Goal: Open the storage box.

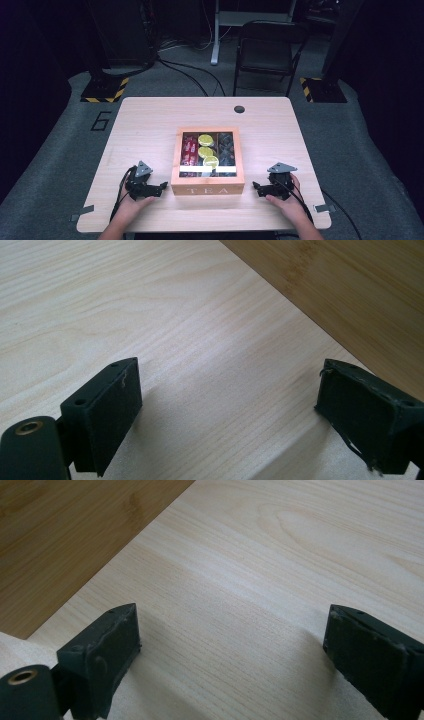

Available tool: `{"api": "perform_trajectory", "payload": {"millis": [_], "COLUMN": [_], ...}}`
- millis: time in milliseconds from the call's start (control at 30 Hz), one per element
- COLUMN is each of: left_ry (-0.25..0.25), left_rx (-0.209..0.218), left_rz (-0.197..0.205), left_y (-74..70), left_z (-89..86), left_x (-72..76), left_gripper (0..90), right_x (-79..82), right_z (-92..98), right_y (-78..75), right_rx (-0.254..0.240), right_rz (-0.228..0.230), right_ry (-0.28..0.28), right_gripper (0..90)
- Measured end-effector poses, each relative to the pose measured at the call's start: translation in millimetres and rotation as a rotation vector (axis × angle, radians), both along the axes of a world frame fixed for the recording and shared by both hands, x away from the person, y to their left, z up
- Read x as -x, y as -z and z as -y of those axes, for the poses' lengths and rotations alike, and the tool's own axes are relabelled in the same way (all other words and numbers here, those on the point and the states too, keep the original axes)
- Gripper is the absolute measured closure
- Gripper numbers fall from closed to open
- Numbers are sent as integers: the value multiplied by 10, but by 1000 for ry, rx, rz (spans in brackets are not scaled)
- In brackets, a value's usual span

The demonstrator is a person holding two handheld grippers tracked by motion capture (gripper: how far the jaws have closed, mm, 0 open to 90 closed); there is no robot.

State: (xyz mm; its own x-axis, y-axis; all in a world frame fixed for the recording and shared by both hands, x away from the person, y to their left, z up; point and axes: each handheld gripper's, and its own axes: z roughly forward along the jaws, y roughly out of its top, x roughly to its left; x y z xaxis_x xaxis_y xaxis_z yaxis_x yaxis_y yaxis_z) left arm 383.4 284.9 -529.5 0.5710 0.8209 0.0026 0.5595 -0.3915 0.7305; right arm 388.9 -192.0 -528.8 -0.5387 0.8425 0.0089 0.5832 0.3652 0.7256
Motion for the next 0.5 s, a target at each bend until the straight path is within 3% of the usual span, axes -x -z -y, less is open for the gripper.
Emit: {"api": "perform_trajectory", "payload": {"millis": [500], "left_ry": [-2], "left_rx": [3], "left_rz": [4], "left_y": [1], "left_z": [0], "left_x": [-1], "left_gripper": [110], "right_x": [15], "right_z": [18], "right_y": [1], "right_rx": [4], "right_rz": [8], "right_ry": [-6], "right_gripper": [80]}}
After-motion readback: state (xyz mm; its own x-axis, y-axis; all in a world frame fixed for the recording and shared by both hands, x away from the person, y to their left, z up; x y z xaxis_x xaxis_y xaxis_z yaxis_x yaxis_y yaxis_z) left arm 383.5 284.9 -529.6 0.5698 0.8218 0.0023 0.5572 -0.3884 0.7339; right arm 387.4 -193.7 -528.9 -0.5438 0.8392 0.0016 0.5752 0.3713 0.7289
